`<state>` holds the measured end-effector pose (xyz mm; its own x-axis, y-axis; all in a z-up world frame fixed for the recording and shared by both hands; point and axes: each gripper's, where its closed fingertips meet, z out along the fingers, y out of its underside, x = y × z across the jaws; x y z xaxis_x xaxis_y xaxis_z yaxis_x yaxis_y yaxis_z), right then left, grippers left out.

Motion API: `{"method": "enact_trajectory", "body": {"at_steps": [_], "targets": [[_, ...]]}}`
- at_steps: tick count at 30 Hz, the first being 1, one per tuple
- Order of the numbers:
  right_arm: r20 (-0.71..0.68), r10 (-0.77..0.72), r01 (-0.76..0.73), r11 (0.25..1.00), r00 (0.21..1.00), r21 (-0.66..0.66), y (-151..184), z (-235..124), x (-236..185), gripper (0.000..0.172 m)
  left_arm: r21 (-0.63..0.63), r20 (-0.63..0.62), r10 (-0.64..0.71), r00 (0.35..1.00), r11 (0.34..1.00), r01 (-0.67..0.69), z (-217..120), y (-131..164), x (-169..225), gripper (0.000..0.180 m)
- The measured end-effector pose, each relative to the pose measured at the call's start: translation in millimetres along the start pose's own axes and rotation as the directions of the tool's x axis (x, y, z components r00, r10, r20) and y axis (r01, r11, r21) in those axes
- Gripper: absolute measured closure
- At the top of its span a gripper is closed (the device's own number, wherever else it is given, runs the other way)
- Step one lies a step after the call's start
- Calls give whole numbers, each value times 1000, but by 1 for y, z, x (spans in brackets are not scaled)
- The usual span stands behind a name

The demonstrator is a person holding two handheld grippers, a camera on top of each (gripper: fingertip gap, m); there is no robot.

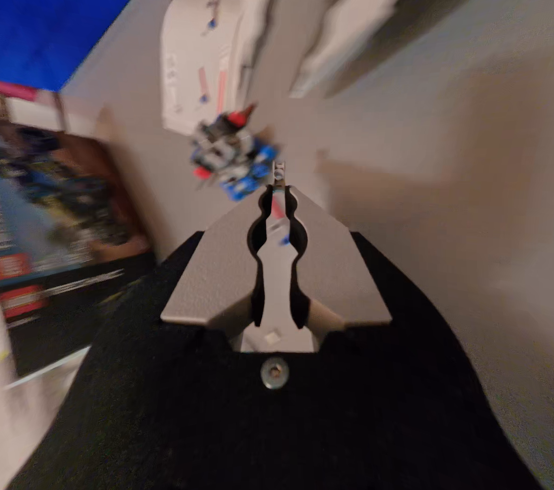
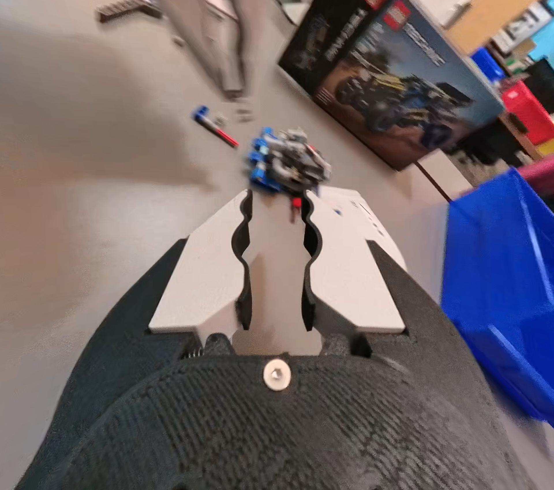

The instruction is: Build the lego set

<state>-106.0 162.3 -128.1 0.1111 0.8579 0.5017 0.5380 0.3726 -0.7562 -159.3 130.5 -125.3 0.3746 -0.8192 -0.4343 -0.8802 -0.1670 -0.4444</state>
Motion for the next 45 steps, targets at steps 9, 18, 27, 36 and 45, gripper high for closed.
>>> {"method": "enact_trajectory", "body": {"at_steps": [9,18,27,36,45], "targets": [[144,-2,-8,998,990,65,-5,14,-7,152,106,-254,-327,910,926,362,29,-2,82,157],[125,-35,23,995,992,98,-10,21,-20,153,82,-30,-630,776,773,630,22,63,10,149],[120,81,-90,993,989,72,-9,22,-19,152,102,153,-451,880,892,439,18,59,4,167],[475,489,-626,757,731,185,-49,3,-18,152,41,582,231,780,949,-312,-17,0,14,168],[492,368,-525,820,789,228,-49,-4,-24,164,105,586,222,779,933,-345,-19,-8,21,168]]}}
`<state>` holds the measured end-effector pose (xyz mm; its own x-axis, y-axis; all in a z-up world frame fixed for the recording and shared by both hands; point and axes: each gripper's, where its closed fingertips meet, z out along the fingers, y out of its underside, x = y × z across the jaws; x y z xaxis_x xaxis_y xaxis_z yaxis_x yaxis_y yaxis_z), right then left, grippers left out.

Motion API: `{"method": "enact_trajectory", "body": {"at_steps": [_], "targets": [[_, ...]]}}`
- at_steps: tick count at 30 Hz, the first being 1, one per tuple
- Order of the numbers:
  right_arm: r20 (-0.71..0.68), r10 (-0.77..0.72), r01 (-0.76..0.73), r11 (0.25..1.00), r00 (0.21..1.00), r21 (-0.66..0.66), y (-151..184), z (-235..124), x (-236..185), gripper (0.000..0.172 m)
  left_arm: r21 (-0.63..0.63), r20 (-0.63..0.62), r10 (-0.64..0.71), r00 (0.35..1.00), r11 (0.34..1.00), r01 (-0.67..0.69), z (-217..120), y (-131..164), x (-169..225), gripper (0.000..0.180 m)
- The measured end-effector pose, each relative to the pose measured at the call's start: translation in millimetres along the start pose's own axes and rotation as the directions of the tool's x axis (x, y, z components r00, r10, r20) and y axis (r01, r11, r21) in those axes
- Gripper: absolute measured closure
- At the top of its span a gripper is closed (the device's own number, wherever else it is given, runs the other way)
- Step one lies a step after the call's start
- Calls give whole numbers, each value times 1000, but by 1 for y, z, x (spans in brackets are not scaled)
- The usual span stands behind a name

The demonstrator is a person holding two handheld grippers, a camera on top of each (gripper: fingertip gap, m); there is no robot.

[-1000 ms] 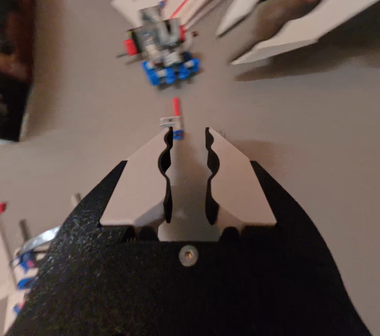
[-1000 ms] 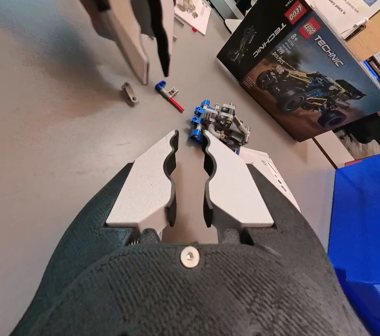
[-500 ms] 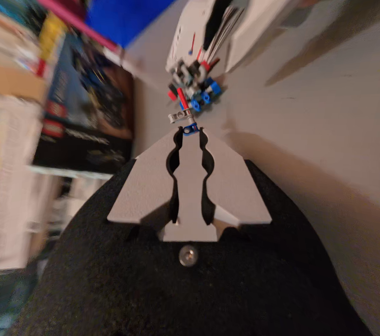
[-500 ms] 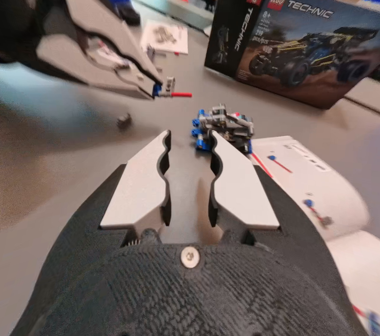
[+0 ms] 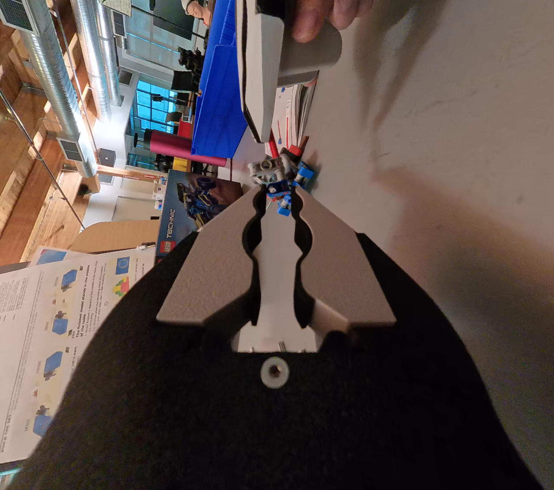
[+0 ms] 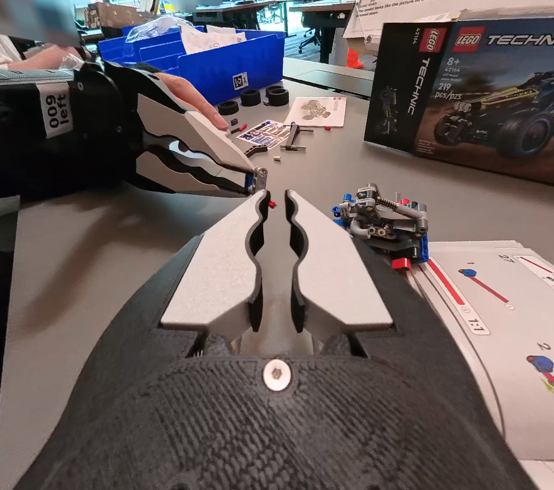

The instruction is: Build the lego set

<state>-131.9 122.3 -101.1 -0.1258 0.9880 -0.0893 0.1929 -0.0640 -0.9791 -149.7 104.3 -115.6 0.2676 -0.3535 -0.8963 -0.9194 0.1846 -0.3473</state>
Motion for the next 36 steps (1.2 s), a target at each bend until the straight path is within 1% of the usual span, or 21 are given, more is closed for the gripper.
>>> {"method": "enact_trajectory", "body": {"at_steps": [4,7,11,13,14,16,19,21,23,25,29,31,34,36], "targets": [[5,-1,1,1000,1000,-1,-1,-2,0,160,14,17,26,1000,1000,-26,-2,-3,-1,168],[37,-7,7,1000,999,-4,0,-2,-4,159,7,23,54,998,998,-54,0,-1,-1,168],[77,-28,31,999,997,-40,6,-1,-10,153,17,25,32,999,999,-33,0,-2,-3,168],[64,-86,88,996,994,-17,3,0,-10,168,16,23,33,999,999,-34,0,-2,-5,168],[66,-99,99,995,993,1,0,0,-11,169,17,26,35,999,999,-35,0,-2,-6,168],[113,-109,111,994,988,-14,2,-1,-17,170,26,-14,23,1000,999,-23,1,-2,-1,168],[139,-230,237,971,963,-37,9,-1,-22,170,52,-114,-31,993,998,37,0,-2,8,167],[159,-296,307,950,942,-54,14,0,-24,170,61,-226,-122,966,988,139,-2,-3,15,165],[163,-348,362,930,923,-59,17,1,-22,170,53,-339,-233,911,963,266,-6,-4,19,159],[199,-394,414,907,897,-71,23,1,-25,170,24,-389,-311,867,938,347,-7,0,17,157],[248,-495,526,848,833,-73,30,4,-31,170,-68,-510,-360,781,922,380,-9,9,27,160],[250,-526,553,831,813,-51,26,7,-34,170,-100,-569,-361,738,922,374,-10,8,37,173],[259,-531,568,818,807,-91,31,9,-30,170,-142,-573,-371,731,923,358,-6,13,41,176],[217,-543,575,808,811,-128,33,12,-19,170,-180,-530,-422,736,904,388,0,18,38,176]]}}
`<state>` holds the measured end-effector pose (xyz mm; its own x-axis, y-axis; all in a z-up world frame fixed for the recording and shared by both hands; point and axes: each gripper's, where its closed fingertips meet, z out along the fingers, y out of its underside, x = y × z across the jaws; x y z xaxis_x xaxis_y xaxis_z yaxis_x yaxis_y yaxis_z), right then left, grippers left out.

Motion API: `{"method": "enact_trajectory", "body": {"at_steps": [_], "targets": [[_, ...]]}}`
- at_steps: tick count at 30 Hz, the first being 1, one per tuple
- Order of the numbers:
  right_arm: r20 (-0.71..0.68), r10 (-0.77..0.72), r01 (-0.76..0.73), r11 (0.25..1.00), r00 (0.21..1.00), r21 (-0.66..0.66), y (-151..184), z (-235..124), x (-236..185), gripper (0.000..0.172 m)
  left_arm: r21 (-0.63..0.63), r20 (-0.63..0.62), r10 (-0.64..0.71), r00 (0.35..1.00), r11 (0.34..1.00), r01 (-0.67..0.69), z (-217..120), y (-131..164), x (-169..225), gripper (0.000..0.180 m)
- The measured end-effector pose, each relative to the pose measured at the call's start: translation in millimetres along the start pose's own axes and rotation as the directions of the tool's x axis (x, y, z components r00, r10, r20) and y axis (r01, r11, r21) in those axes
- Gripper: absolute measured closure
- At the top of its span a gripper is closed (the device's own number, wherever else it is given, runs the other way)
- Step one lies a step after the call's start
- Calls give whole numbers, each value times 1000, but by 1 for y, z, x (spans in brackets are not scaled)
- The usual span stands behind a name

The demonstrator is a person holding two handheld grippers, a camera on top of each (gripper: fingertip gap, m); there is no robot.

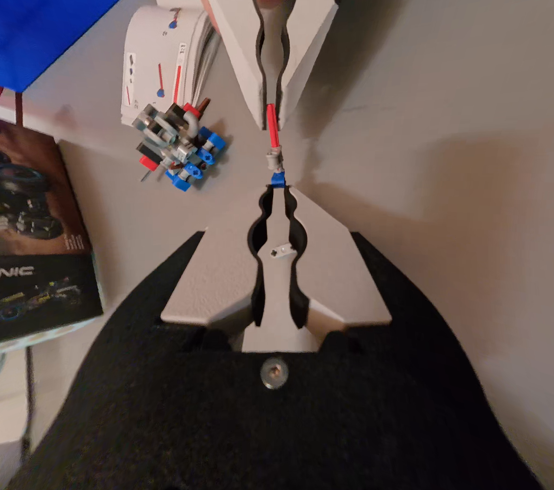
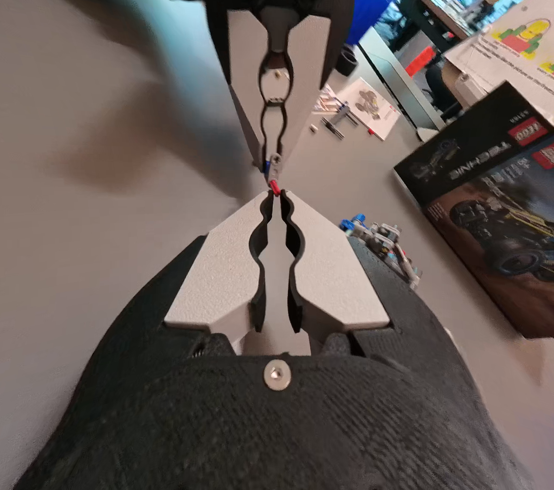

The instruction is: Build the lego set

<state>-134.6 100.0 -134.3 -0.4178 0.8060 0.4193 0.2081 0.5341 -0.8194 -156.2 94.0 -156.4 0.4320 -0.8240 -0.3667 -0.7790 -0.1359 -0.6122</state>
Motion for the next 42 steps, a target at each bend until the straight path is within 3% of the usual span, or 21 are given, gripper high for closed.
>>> {"method": "enact_trajectory", "body": {"at_steps": [4,7,11,17,24,31,42], "targets": [[-278,2,-7,1000,961,-17,5,-13,49,146,-81,153,-229,961,967,243,6,21,-21,176],[-425,44,-42,999,904,13,4,-24,80,137,-136,270,-283,920,935,328,10,33,-34,176],[-399,117,-130,992,910,-5,19,-14,89,131,-136,315,-389,866,884,447,18,36,-37,176],[-357,111,-166,978,928,-128,46,0,82,125,-158,309,-426,850,859,487,26,37,-41,176],[-356,71,-137,977,932,-163,50,5,79,129,-141,309,-441,843,855,499,32,33,-44,176],[-397,58,-140,973,916,-181,51,4,81,131,-97,287,-550,784,798,595,35,27,-38,176],[-445,21,-130,968,895,-217,53,4,82,131,-93,326,-534,780,803,589,40,23,-35,176]]}}
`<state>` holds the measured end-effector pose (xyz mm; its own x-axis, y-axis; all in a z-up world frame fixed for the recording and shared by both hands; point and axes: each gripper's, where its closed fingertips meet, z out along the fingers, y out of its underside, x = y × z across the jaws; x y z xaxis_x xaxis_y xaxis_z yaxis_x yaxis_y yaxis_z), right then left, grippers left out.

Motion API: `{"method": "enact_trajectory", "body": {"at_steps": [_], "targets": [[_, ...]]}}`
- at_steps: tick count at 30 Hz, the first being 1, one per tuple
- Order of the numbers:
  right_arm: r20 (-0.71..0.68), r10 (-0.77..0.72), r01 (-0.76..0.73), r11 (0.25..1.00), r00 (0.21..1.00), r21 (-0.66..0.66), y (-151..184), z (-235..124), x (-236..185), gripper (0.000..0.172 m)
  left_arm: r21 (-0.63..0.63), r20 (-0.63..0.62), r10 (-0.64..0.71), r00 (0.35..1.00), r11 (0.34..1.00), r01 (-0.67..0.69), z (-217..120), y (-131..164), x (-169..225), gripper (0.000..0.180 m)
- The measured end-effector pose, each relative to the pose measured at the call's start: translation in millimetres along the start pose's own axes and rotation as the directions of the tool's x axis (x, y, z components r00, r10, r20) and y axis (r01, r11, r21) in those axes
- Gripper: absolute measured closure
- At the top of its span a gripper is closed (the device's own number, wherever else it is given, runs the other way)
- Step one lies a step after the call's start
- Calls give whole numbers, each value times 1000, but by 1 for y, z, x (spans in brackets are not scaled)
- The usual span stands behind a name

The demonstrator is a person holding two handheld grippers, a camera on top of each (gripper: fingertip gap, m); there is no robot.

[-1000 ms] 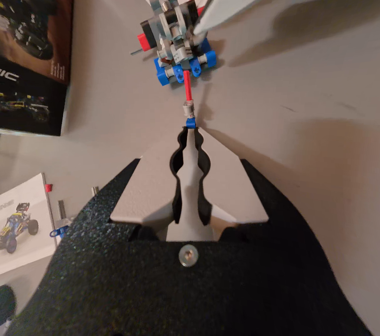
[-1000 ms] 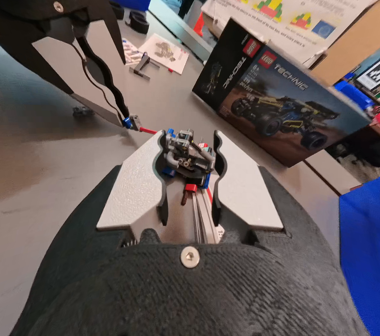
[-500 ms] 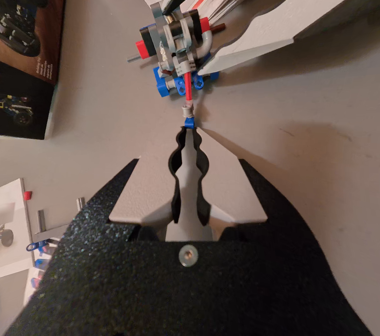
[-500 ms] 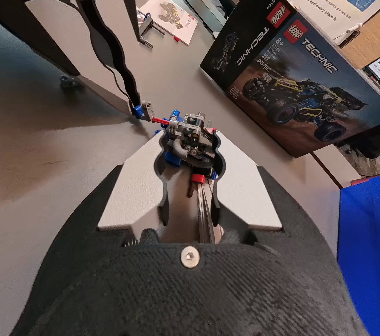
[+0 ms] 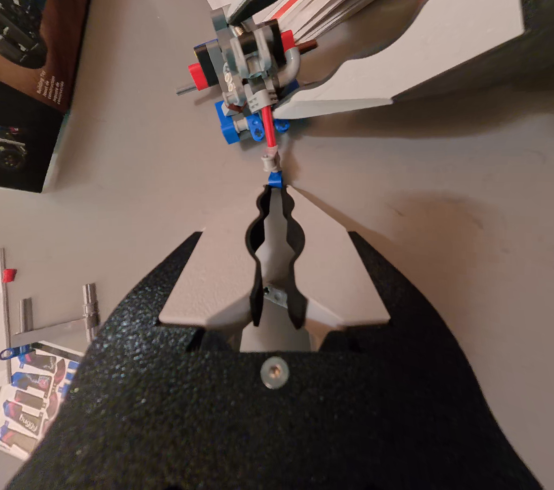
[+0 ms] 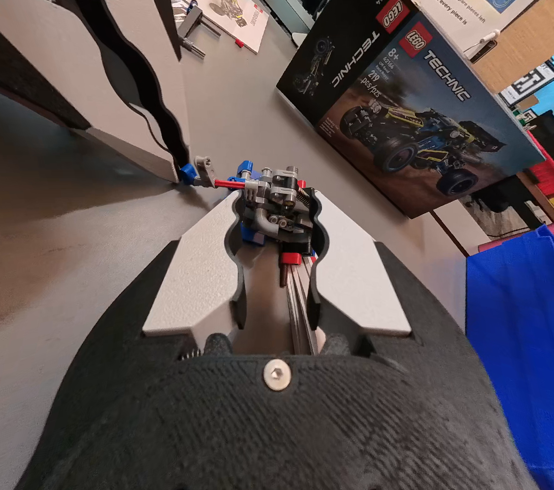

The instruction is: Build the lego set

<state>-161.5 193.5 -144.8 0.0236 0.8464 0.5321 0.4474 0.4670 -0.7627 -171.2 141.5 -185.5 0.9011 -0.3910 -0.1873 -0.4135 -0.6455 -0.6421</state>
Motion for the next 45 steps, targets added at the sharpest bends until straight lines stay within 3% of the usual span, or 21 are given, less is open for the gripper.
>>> {"method": "enact_trajectory", "body": {"at_steps": [21,26,45], "targets": [[-63,-61,60,998,996,-22,2,1,1,130,70,47,55,997,996,-58,3,-7,6,175],[-73,-89,88,996,993,-19,-1,2,-2,131,75,120,179,976,979,-189,1,-7,4,173],[-77,-122,122,993,990,-4,-4,1,-6,133,116,137,132,982,982,-148,-5,-1,-5,162]]}}
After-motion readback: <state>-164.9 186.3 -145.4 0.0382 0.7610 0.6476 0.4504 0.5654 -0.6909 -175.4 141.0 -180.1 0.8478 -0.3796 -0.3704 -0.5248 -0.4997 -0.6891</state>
